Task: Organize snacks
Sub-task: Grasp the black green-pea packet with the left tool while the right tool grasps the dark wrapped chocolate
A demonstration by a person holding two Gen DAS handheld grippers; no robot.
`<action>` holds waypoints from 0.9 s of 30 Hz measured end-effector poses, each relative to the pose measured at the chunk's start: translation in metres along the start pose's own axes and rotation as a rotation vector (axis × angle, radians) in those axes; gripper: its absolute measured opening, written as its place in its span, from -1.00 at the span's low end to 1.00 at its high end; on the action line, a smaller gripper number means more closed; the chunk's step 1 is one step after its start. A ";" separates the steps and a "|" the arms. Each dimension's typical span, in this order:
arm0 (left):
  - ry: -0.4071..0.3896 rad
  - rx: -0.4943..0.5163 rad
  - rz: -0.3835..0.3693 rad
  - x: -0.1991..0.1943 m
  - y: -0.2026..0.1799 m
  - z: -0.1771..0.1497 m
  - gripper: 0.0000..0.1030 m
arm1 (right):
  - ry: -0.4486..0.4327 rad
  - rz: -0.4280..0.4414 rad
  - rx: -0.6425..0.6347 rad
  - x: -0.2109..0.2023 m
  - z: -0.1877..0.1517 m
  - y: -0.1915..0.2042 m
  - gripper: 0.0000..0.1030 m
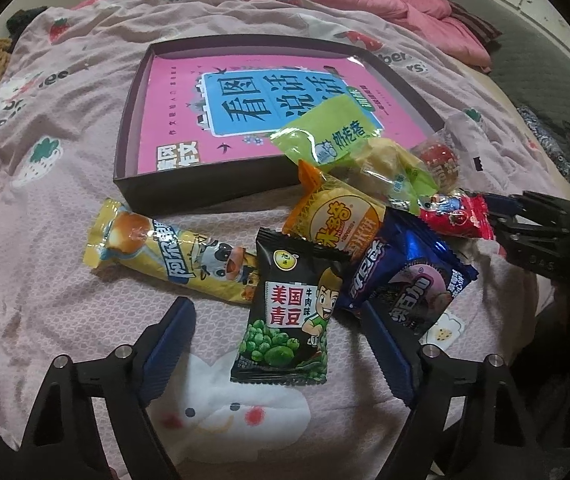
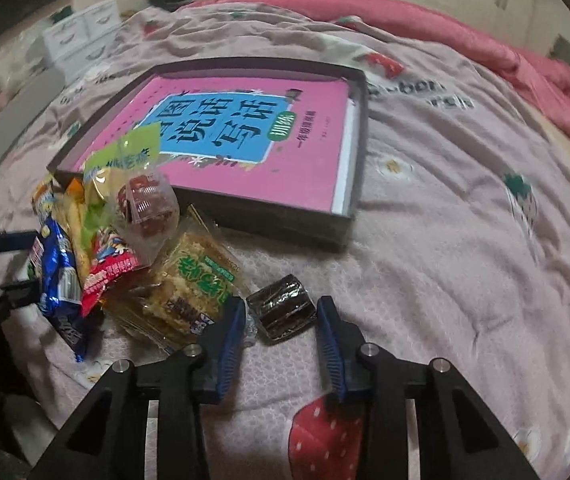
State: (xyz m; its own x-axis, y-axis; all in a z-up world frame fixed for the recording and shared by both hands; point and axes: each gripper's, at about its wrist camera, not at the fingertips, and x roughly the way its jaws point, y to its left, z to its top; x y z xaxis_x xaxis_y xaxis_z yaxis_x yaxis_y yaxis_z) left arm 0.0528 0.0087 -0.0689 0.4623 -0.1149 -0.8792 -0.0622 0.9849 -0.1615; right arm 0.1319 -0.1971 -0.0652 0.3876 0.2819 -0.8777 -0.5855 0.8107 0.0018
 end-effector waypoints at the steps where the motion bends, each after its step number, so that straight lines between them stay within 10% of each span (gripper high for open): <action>1: 0.000 -0.003 -0.004 0.000 0.000 0.000 0.61 | -0.007 -0.003 -0.006 0.000 0.001 0.000 -0.28; 6: 0.003 -0.010 -0.015 0.001 -0.001 -0.001 0.47 | -0.020 0.013 -0.007 0.004 0.005 -0.002 -0.29; 10: 0.033 0.009 0.005 0.006 -0.004 -0.004 -0.22 | -0.060 0.063 0.067 -0.003 0.008 -0.012 -0.38; 21: 0.027 -0.026 -0.018 -0.001 0.008 -0.005 -0.31 | -0.085 0.102 0.126 -0.014 0.003 -0.021 -0.74; 27: 0.022 -0.053 -0.032 -0.010 0.016 -0.007 -0.31 | -0.050 0.044 0.124 -0.004 0.004 -0.023 0.00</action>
State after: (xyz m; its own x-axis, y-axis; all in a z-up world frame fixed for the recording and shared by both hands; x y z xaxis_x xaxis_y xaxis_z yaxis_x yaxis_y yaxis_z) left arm 0.0407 0.0251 -0.0654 0.4453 -0.1492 -0.8829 -0.0947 0.9726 -0.2121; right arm 0.1464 -0.2149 -0.0599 0.4002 0.3414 -0.8505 -0.5116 0.8532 0.1017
